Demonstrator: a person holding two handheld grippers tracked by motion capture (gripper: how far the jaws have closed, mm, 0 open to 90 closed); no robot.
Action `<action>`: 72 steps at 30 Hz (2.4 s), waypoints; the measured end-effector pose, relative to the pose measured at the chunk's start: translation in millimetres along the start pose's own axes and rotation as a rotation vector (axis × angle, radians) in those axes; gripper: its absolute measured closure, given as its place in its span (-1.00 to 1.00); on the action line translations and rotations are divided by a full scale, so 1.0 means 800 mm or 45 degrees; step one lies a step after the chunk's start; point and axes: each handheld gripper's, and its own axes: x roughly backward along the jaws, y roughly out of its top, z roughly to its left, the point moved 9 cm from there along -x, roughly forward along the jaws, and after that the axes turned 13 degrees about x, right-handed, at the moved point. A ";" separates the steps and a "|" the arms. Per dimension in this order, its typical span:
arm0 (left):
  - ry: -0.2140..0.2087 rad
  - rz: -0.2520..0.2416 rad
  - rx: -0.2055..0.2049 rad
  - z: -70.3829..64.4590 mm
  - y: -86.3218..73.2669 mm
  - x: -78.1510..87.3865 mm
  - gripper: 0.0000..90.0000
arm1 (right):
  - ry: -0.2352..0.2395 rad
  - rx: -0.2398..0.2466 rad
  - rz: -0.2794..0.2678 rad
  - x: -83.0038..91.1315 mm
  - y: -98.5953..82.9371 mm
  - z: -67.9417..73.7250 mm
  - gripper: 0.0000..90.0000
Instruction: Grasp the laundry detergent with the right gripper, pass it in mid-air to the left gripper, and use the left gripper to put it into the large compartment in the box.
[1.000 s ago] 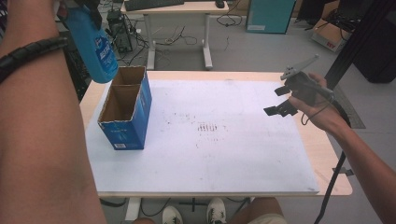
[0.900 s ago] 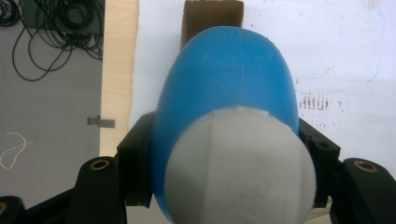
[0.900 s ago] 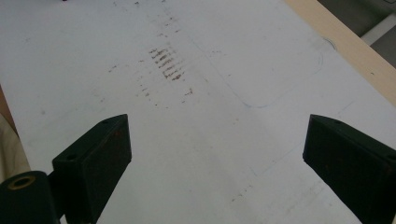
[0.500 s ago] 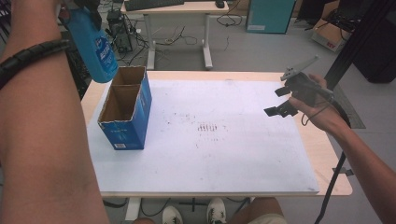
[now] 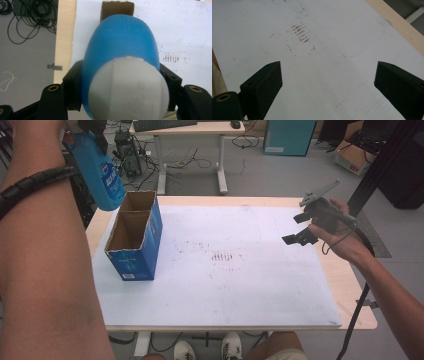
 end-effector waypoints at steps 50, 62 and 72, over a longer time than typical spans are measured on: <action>-0.027 0.052 -0.072 0.000 -0.026 -0.169 -0.18 | 0.004 -0.003 0.044 -0.019 -0.009 0.006 -0.83; -0.032 0.059 -0.069 -0.007 -0.037 -0.218 -0.18 | 0.005 -0.011 0.037 -0.026 -0.014 0.005 -0.83; -0.014 0.039 -0.088 -0.008 -0.045 -0.253 -0.18 | 0.011 -0.027 0.037 -0.035 -0.022 0.006 -0.83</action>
